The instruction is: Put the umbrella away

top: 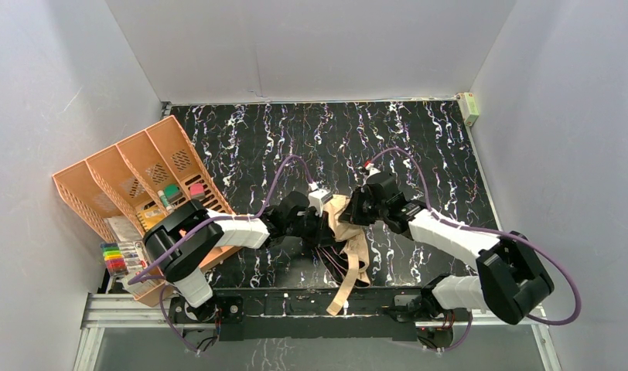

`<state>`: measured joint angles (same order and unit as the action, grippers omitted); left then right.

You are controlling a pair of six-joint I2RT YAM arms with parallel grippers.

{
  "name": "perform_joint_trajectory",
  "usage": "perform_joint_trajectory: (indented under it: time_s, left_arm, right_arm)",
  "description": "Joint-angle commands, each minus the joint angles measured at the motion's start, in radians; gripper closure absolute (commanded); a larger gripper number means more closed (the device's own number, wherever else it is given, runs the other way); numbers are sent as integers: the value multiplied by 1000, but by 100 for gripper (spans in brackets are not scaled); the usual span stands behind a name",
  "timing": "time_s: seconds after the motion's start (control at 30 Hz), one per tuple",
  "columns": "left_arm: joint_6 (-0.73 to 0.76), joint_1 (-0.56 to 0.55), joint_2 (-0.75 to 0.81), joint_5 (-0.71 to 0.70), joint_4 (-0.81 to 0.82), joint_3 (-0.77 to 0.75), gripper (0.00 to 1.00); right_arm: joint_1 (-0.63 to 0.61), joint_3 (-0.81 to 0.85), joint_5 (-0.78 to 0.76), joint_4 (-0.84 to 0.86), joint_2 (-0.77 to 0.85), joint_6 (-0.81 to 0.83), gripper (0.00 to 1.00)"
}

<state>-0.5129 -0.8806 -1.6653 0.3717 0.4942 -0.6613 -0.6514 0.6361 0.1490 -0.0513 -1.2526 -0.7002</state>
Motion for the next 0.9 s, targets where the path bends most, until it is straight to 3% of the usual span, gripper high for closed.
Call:
perform_joint_trajectory:
  time_s: [0.0,0.1,0.23,0.47,0.6,0.87]
  left_arm:
    - [31,-10,24,-42,-71,-2,88]
    - [20,-12,90,-69,-89,12,74]
    - [-20,-11,210,-125,-117,38,46]
    - [-189,0,388,-293,-192,44,17]
    - [-267,19,363,-291,-195,12,16]
    - [-306,26,247,-259,-162,-42,36]
  right_arm:
    - [25,-43,-95,42,-67,-25,89]
    - [35,-67,-111,95,-109,-32,90]
    - [42,-89,-97,128,-138,-40,91]
    - [42,-144,-94,145,-105,-73,91]
    - [42,-178,-79,166,-85,-116,92]
    - [41,-248,-69,218,-33,-203,94]
